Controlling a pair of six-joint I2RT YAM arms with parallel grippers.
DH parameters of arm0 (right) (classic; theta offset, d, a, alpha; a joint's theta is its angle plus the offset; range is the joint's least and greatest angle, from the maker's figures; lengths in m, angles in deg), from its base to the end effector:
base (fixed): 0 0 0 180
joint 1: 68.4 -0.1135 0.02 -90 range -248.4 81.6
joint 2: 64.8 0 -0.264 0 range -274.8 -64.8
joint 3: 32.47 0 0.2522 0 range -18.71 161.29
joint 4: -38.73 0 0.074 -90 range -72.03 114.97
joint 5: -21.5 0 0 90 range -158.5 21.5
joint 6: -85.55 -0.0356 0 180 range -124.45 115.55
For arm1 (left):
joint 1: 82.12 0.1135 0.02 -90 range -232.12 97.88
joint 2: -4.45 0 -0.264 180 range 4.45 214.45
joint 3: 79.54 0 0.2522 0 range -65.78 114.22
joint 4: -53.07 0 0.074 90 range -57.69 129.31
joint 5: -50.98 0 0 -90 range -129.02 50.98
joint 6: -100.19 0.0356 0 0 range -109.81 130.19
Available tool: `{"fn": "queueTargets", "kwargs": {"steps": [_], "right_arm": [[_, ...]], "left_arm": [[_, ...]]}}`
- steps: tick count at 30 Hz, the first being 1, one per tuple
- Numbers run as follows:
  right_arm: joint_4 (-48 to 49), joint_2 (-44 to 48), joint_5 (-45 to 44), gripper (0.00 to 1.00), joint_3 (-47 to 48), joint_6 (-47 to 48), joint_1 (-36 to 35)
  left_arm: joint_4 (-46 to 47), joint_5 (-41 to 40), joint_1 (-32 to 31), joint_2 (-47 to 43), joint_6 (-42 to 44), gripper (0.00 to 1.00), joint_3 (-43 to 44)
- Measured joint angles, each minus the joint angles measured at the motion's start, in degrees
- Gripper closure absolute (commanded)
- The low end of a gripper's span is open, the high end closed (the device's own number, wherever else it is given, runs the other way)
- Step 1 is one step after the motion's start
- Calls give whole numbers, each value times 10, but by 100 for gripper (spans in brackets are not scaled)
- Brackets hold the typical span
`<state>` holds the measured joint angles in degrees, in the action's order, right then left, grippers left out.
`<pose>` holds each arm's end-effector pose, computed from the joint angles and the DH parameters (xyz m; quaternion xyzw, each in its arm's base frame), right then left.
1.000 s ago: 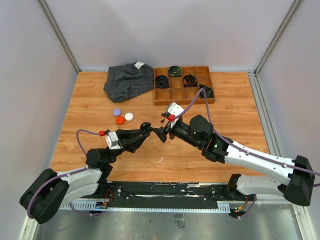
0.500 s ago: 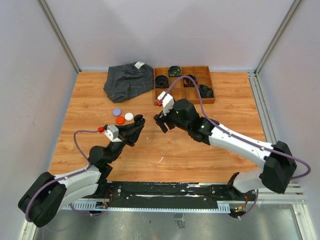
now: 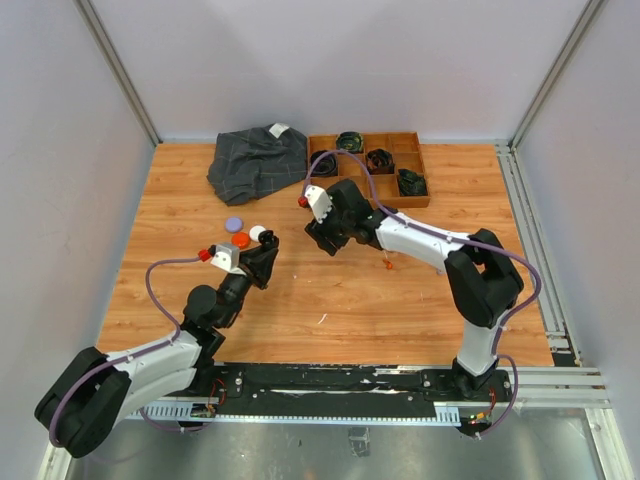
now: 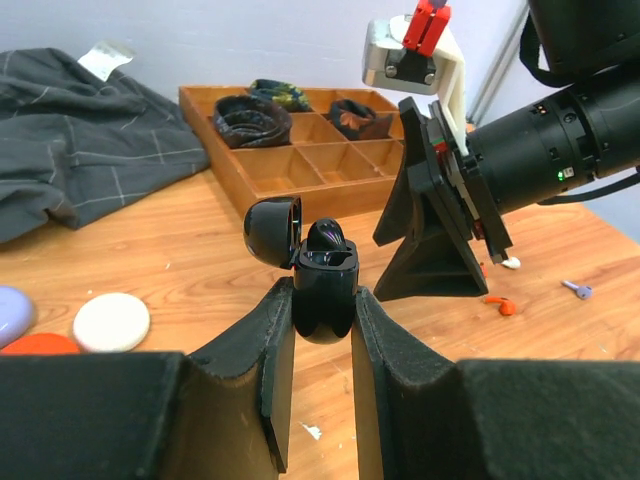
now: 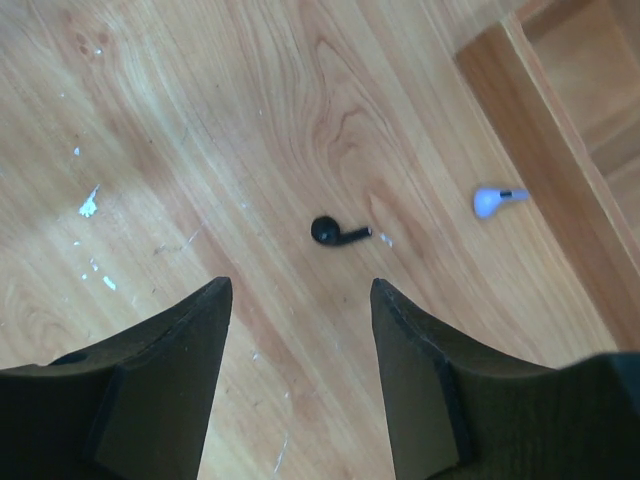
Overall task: Insert the wireless bluetooth earbuds into the charging case
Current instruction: Move the earbud to the center of the board.
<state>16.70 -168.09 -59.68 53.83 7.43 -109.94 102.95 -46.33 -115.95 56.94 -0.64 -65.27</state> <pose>0.3008 0.2738 0.2280 -0.4341 0.7891 0.1769 0.3970 0.1391 -0.0878 0.1890 0.0772 0.6275 -0.2567 0.7310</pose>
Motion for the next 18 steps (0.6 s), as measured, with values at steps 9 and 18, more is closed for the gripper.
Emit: {"fn": "queueTargets", "kwargs": {"steps": [9,18], "right_arm": [[-7,-89,88,47,78,54,31],[-39,-150,122,49,106,80,37]], "left_arm": [[-30,-24,0,-16,0,100,0],[-33,-25,0,-16,-1,100,0]]}}
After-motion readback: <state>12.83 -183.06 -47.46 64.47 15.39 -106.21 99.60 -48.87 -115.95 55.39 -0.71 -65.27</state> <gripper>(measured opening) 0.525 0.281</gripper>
